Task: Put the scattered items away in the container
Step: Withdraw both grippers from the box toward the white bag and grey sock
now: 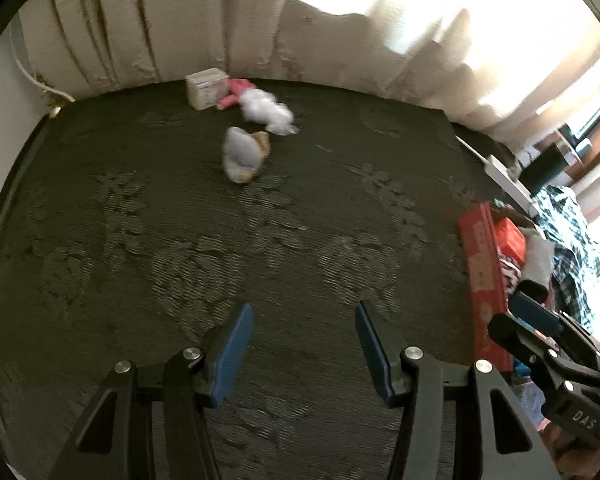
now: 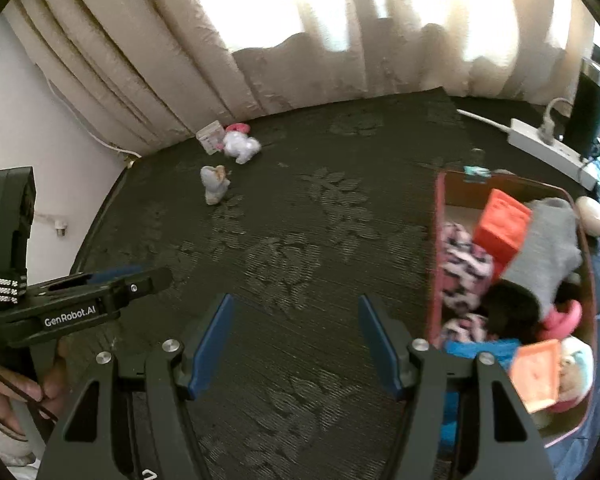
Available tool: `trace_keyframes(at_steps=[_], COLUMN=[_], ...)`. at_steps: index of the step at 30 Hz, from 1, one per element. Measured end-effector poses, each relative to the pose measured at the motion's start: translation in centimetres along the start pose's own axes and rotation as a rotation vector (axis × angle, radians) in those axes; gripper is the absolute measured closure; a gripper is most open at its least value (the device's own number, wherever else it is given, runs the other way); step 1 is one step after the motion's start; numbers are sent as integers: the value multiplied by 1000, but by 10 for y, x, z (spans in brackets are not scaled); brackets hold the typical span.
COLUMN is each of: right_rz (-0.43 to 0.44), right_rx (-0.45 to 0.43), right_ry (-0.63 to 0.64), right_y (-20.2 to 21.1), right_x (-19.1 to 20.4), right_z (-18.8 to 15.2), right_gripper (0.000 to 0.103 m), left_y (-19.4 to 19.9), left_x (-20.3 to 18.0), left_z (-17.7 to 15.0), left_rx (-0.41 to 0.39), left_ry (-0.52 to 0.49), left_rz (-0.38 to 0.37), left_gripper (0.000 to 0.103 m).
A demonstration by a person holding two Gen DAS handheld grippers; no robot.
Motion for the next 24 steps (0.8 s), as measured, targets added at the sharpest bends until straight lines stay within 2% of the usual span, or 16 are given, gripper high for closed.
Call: trace_keyframes(at_steps=[7, 17, 24], right_rz=[-11, -90, -96], right_rx=[26, 68, 86], right_ry=[-13, -75, -88], right_y=[-28, -57, -90], right_x=[27, 11, 11], right_z=[8, 20, 42], right_gripper=[35, 35, 35], left_y=[-20, -82, -123], left_x=[36, 66, 74], left_z=[23, 76, 102], left_rx=[18, -4, 18], left_ry=[-2, -31, -21], left_rz=[-13, 6, -13], left_gripper=[48, 48, 48])
Point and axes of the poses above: each gripper's, at about its wrist camera, not at the fingertips, and y roughly against the way its jaws point, x to its left, z to its top, the point moved 9 cm from there along -y, roughly the way its jaws point, and after that the axes turned 4 degrees about -x, right-handed, at the moved point
